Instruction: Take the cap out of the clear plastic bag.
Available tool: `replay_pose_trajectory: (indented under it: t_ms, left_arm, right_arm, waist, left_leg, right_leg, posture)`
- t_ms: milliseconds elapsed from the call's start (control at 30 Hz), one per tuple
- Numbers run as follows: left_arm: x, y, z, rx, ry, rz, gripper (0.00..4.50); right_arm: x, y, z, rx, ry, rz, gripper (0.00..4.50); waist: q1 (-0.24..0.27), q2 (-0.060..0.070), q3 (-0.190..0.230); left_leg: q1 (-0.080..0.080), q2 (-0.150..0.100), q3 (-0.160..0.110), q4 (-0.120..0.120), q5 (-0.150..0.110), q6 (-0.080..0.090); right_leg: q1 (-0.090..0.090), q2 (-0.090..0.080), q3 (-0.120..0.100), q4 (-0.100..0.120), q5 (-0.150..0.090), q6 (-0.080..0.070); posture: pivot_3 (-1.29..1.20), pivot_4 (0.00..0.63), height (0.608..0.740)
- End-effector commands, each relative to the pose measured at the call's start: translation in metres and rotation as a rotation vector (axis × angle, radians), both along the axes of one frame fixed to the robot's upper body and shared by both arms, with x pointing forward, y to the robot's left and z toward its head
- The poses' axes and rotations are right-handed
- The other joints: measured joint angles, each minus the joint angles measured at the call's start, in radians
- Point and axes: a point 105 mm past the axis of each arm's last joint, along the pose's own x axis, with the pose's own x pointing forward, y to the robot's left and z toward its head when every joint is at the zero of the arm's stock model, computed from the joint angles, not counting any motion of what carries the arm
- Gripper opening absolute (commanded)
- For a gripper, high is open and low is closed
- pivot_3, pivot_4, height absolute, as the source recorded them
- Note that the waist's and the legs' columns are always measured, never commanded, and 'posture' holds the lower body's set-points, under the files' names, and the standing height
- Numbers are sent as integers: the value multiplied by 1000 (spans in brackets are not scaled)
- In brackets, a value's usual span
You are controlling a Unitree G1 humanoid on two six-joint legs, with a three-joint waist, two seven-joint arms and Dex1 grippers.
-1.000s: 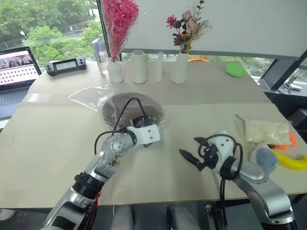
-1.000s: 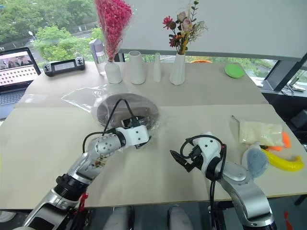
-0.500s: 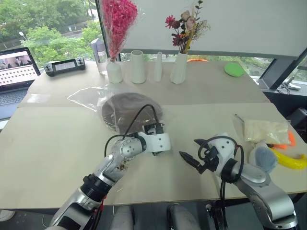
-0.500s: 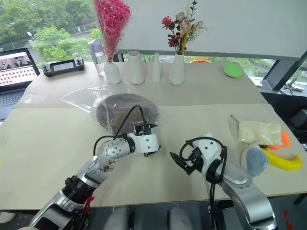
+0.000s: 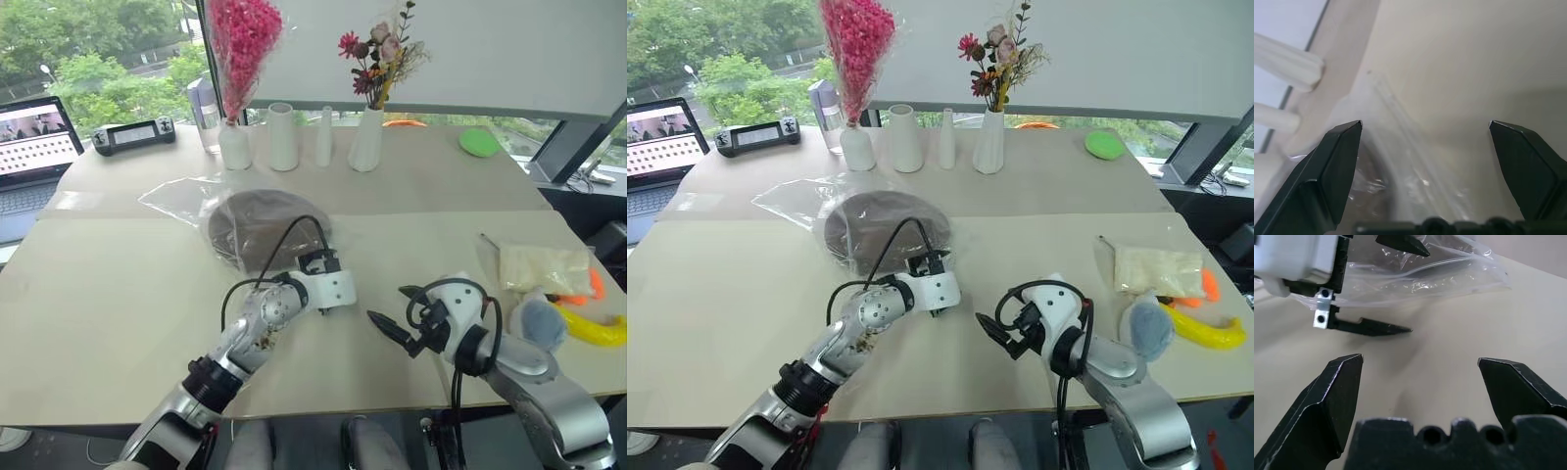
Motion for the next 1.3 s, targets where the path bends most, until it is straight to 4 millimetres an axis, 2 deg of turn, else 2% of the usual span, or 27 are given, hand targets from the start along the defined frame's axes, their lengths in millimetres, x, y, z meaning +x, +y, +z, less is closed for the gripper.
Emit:
replay_pose_trajectory:
  t_ms: [33, 333, 467, 767, 1033, 1133, 1300]
  left_arm:
    - [9, 6, 5, 17, -62, 52, 4453]
    - [19, 27, 13, 13, -101, 144, 4453]
    - [25, 45, 16, 15, -118, 202, 4453]
    - [41, 68, 43, 7, -252, 285, 4453]
    - [51, 91, 54, 13, -284, 330, 4453]
    - [50, 91, 57, -13, -280, 323, 3754]
    - [48, 87, 69, -39, -309, 310, 1880]
  right_arm:
    - [-3, 0, 13, -4, -45, 5, 4500]
    - [0, 4, 12, 3, -47, 14, 4500]
    - [2, 7, 12, 11, -52, 18, 4500]
    - [6, 12, 10, 25, -56, 28, 4500]
    - [9, 17, 8, 38, -63, 38, 4500]
    - [10, 19, 7, 40, -65, 42, 4500]
    - [11, 21, 6, 48, -66, 46, 4500]
  waist:
    - [-1, 0, 0]
    - [-2, 0, 0]
    - [-3, 0, 0]
    - [0, 0, 0]
    - [-1, 0, 0]
    - [0, 0, 0]
    - [1, 0, 0]
  left_leg:
    - [0, 0, 0, 0, 0, 0]
    - [0, 0, 0, 0, 0, 0]
    - [0, 0, 0, -1, 0, 0]
    - [-1, 0, 0, -1, 0, 0]
    - [-1, 0, 0, -1, 0, 0]
    - [-1, 0, 0, -1, 0, 0]
    - [-2, 0, 0, -1, 0, 0]
  right_leg:
    - [0, 0, 0, 0, 0, 0]
    - [0, 0, 0, 0, 0, 0]
    - [0, 0, 0, 0, 0, 0]
    - [-1, 0, 0, -1, 0, 0]
    - [-1, 0, 0, -1, 0, 0]
    - [-1, 0, 0, -1, 0, 1]
    - [-1, 0, 0, -1, 2, 3]
  posture:
    - [0, 150, 740]
    - [0, 150, 740]
    - [0, 150, 740]
    - [0, 150, 740]
    - [0, 150, 740]
    - [0, 150, 740]
    - [0, 150, 740]
